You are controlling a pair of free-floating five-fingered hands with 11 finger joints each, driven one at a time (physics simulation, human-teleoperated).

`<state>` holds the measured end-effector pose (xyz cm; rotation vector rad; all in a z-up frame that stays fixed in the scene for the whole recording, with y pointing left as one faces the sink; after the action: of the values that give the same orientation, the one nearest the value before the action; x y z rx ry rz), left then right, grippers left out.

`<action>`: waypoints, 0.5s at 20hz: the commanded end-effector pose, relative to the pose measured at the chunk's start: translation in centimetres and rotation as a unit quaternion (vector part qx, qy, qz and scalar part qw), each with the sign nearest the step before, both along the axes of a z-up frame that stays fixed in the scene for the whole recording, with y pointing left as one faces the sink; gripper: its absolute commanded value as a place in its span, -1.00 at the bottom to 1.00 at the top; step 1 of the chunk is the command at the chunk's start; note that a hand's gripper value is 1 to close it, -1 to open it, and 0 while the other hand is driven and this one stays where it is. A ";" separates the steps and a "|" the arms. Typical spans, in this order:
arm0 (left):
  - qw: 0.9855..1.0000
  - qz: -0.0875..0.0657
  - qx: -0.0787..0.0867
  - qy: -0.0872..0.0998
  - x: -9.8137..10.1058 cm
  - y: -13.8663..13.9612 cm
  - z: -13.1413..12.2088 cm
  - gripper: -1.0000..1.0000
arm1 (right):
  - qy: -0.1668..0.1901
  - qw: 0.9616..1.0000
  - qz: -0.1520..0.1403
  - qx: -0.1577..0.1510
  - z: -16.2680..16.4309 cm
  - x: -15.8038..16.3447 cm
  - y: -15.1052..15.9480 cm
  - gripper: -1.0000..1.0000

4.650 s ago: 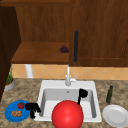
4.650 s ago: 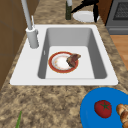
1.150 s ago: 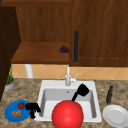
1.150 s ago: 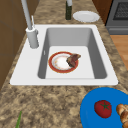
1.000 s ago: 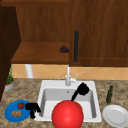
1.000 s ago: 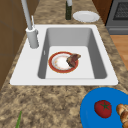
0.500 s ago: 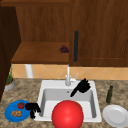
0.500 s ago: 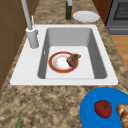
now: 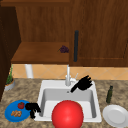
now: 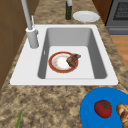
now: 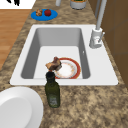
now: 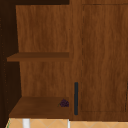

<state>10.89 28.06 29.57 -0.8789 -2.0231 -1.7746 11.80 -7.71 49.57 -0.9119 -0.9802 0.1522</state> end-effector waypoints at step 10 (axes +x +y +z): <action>1.000 0.000 0.000 0.000 0.0 0.0 0.0 0.00 | -0.071 0.989 -0.109 0.072 2.3 0.0 0.2 -1.00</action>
<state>10.89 28.06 29.57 -0.8789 -2.0231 -1.7746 11.80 -7.57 51.39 -0.9296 -0.9886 -0.0362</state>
